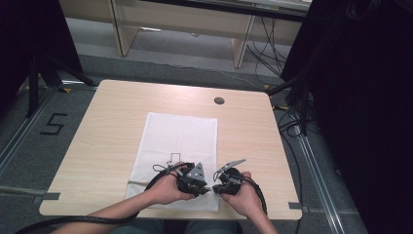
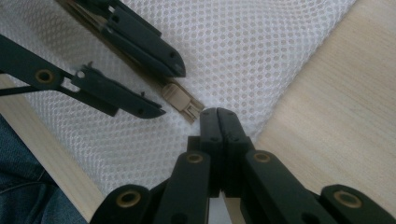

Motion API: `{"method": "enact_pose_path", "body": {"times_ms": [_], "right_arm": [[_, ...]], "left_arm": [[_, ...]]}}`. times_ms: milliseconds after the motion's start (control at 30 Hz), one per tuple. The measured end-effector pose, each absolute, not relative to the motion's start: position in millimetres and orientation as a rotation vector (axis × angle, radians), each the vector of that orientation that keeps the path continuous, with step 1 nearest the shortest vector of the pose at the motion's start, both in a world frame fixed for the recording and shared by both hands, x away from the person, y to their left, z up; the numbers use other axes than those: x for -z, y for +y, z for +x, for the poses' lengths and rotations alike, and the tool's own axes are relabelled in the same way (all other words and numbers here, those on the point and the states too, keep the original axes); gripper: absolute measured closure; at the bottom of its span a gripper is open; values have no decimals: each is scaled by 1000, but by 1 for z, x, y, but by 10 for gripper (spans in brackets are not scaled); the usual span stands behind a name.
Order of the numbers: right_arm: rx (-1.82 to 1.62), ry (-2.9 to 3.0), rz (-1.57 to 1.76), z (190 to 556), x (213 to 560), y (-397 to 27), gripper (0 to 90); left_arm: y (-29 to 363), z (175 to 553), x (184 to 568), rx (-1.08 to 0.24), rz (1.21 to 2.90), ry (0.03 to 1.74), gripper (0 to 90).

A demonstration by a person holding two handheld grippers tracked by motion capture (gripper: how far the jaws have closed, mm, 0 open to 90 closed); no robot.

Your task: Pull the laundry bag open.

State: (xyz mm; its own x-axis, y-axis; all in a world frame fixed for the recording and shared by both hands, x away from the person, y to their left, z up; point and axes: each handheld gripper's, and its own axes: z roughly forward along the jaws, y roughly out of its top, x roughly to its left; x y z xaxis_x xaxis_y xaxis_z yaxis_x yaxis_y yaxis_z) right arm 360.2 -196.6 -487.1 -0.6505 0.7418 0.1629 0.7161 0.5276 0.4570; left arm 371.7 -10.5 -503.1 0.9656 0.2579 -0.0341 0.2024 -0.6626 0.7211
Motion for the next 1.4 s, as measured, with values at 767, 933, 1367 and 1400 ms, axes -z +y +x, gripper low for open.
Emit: {"method": "enact_pose_path", "body": {"times_ms": [767,933,1367,1400], "right_arm": [[-768,2695,1308,360,487,-196,900],[-767,2695,1306,360,487,-196,900],[-777,2670,1355,359,484,-195,870],[-787,2649,1367,359,482,-194,868]], "left_arm": [[-19,373,502,-99,2357,302,811],[-19,373,500,-103,2354,293,812],[-19,371,499,-115,2346,290,813],[-19,371,499,-114,2345,292,813]]}}
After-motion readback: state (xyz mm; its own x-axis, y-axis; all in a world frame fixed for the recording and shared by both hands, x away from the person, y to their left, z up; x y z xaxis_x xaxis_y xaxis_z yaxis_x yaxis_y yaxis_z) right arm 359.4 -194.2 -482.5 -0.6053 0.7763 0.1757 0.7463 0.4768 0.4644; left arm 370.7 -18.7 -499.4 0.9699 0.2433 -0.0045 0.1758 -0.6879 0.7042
